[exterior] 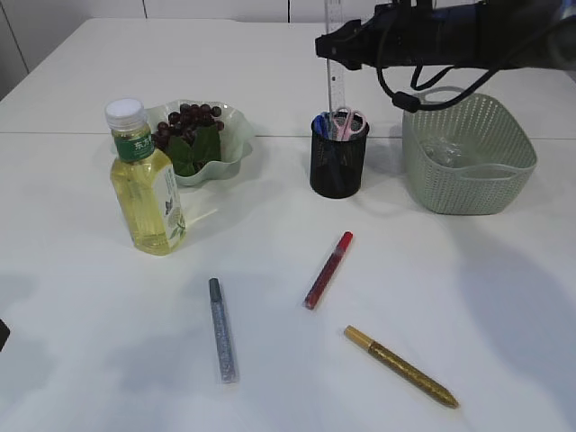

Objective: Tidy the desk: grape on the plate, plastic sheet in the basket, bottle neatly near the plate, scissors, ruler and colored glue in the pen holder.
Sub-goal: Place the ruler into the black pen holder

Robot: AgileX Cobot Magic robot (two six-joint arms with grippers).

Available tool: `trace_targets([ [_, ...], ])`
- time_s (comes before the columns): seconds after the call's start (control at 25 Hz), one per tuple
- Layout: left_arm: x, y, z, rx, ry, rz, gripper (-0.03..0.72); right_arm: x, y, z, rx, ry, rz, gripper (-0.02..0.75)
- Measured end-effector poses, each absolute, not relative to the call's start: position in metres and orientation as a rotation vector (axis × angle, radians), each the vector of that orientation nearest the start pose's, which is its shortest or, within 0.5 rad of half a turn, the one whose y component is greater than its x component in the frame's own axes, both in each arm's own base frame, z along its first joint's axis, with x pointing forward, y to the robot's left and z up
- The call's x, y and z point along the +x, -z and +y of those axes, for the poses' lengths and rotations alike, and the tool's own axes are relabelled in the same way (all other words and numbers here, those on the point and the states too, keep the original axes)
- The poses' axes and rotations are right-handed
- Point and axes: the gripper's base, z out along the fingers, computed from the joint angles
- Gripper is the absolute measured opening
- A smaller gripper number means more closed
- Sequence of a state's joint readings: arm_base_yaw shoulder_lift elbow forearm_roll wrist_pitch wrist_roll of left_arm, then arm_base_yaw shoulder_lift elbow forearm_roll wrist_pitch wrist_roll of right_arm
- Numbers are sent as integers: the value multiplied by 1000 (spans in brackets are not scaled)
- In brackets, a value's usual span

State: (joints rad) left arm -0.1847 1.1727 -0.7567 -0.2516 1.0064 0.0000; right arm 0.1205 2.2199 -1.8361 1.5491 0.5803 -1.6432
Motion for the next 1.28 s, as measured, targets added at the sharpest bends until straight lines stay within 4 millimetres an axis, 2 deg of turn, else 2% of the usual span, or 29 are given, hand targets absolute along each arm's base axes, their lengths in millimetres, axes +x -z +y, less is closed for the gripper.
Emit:
trace_targets([
  [0.48,186,-252,-54,109,364,2905,438,519,-210,113,-622,-555,1812,295],
  [0.92,186,-252,-54,109,364,2905,435,518,-209,114,-667,-531,1809,321],
  [1.28,186,-252,-54,109,364,2905,435,517,-209,114,-675,-542,1805,386],
])
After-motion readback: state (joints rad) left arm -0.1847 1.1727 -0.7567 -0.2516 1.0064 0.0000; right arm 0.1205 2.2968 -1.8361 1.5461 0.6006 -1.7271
